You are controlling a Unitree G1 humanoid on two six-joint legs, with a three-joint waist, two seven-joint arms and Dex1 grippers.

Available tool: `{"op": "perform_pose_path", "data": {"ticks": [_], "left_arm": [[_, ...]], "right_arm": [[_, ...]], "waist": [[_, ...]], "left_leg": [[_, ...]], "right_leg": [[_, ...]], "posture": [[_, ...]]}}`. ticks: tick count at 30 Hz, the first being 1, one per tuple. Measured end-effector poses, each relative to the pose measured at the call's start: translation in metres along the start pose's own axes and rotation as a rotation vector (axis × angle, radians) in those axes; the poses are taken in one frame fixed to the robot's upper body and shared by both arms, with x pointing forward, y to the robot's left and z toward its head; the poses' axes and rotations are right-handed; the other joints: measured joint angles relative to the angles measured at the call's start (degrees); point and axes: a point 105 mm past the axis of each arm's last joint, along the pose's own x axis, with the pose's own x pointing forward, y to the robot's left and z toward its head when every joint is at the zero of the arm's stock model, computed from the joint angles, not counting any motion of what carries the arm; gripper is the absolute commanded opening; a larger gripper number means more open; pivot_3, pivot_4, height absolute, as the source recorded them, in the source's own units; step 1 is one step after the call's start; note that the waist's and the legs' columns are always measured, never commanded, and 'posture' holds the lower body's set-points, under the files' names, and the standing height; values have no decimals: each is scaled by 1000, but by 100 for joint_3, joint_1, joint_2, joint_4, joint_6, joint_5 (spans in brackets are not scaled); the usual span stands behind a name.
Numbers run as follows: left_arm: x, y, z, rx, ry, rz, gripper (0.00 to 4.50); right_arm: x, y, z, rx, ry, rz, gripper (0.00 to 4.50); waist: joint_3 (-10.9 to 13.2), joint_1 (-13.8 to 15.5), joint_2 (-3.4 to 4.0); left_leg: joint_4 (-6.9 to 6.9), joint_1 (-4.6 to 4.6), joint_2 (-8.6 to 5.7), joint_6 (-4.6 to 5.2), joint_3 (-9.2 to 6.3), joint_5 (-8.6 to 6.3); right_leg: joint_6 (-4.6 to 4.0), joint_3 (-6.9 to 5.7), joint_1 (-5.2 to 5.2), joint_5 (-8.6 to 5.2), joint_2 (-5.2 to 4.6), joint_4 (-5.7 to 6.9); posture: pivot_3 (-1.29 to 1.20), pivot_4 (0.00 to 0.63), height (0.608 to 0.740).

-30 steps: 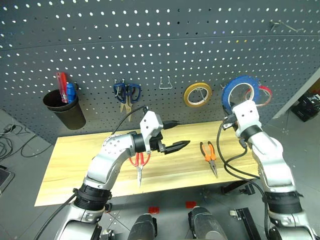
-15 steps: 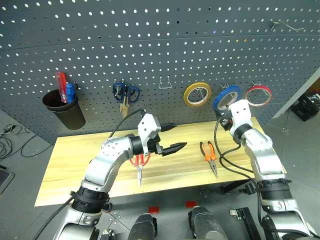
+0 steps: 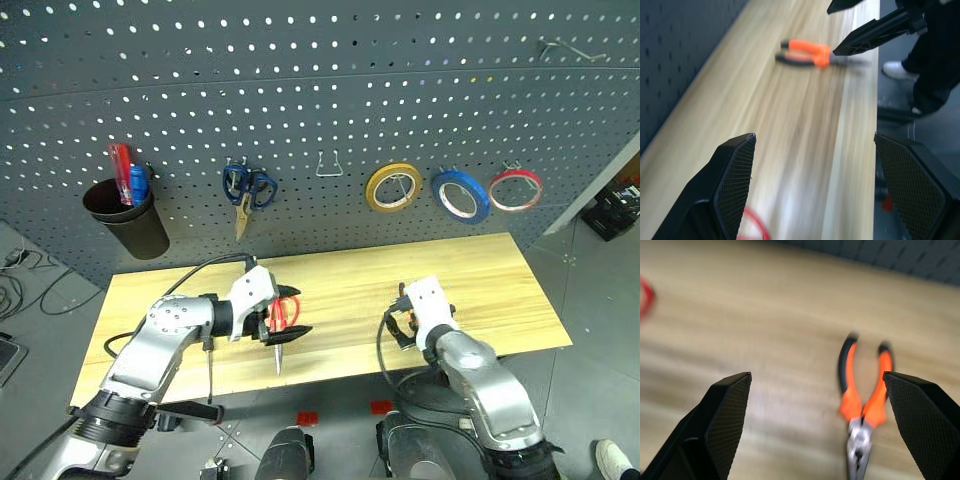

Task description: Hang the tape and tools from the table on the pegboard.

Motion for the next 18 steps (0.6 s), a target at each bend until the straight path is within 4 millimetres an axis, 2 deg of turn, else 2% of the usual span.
{"op": "perform_pose_path", "data": {"ticks": [3, 7, 12, 18], "left_arm": [[0, 2, 0, 9, 2, 5, 3984], [0, 4, 5, 32, -10, 2, 3984], [0, 4, 4, 35, -6, 2, 3984], [1, 4, 4, 34, -6, 9, 3984]], "right_arm": [[13, 0, -2, 18, 48, -1, 4483], [33, -20, -13, 55, 125, -70, 4483], [51, -45, -16, 99, 154, -154, 4483], [66, -43, -29, 206, 237, -112, 4483]], "waist": [[5, 1, -4], [8, -22, -2], [9, -40, -2], [9, -45, -2]], "left_leg": [[-1, -1, 1, 0, -1, 0], [-8, -1, 1, 0, 1, 0], [-22, 1, 2, 0, 4, 0], [-46, -2, 4, -6, 12, 5]], "right_leg": [[0, -2, 0, 0, 0, 1], [0, 0, -4, 0, 2, 1], [0, 1, -10, 0, 8, 4], [-1, 11, -32, 0, 10, 8]], "posture": [[-87, 189, 740], [-87, 189, 740], [-72, 180, 740], [-63, 178, 740]]}}
